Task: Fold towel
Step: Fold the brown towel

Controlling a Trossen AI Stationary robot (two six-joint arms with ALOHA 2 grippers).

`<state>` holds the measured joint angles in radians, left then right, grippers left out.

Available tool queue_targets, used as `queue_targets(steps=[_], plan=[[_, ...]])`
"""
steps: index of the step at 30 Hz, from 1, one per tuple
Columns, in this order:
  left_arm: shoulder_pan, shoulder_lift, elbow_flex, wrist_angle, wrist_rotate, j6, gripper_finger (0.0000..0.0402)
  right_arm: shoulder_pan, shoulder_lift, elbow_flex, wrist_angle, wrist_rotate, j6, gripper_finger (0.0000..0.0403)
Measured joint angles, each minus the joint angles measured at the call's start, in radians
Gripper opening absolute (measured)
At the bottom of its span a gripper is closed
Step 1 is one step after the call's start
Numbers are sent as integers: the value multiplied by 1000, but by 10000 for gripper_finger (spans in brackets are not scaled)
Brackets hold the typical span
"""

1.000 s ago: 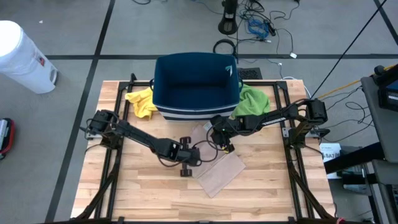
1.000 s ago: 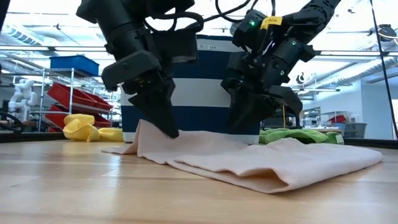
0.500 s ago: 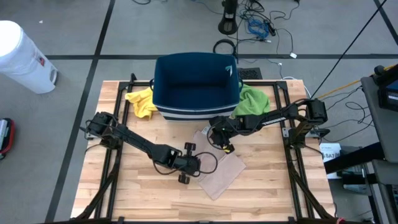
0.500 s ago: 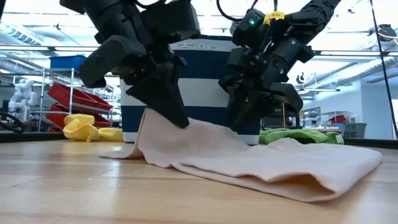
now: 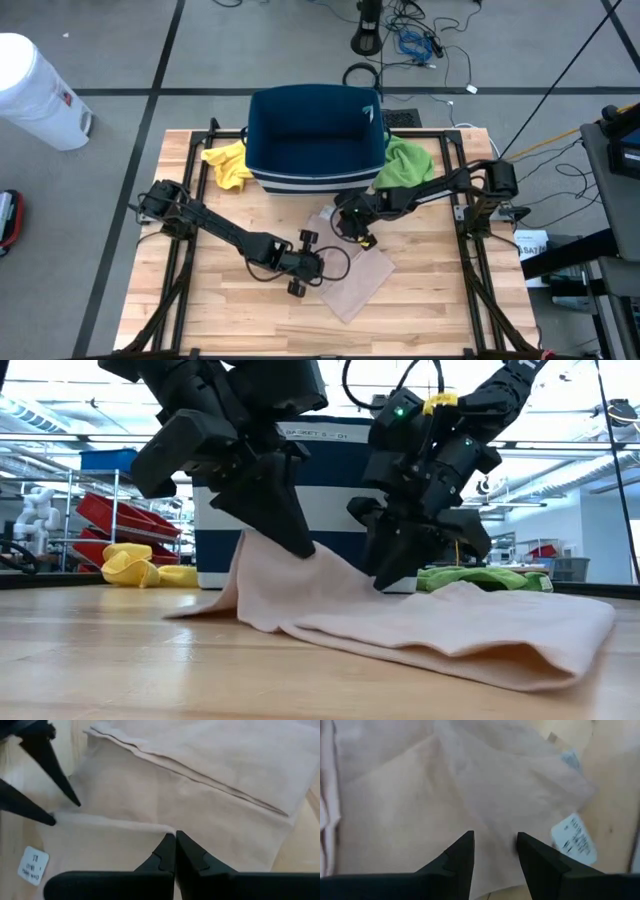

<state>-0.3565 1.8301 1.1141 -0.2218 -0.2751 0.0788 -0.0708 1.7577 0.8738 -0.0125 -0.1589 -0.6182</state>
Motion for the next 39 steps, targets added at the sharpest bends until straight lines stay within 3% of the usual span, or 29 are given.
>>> queue_targets(steps=[17, 20, 26, 39], plan=[[1, 0, 0, 10, 38, 32, 2, 12, 4, 3, 46, 4, -51, 119], [1, 0, 0, 11, 35, 34, 2, 12, 3, 3, 46, 28, -51, 100], [1, 0, 0, 11, 14, 36, 2, 12, 3, 3, 39, 33, -50, 10], [-28, -11, 31, -21, -67, 33, 2, 47, -101, 4, -40, 191, -5, 0]])
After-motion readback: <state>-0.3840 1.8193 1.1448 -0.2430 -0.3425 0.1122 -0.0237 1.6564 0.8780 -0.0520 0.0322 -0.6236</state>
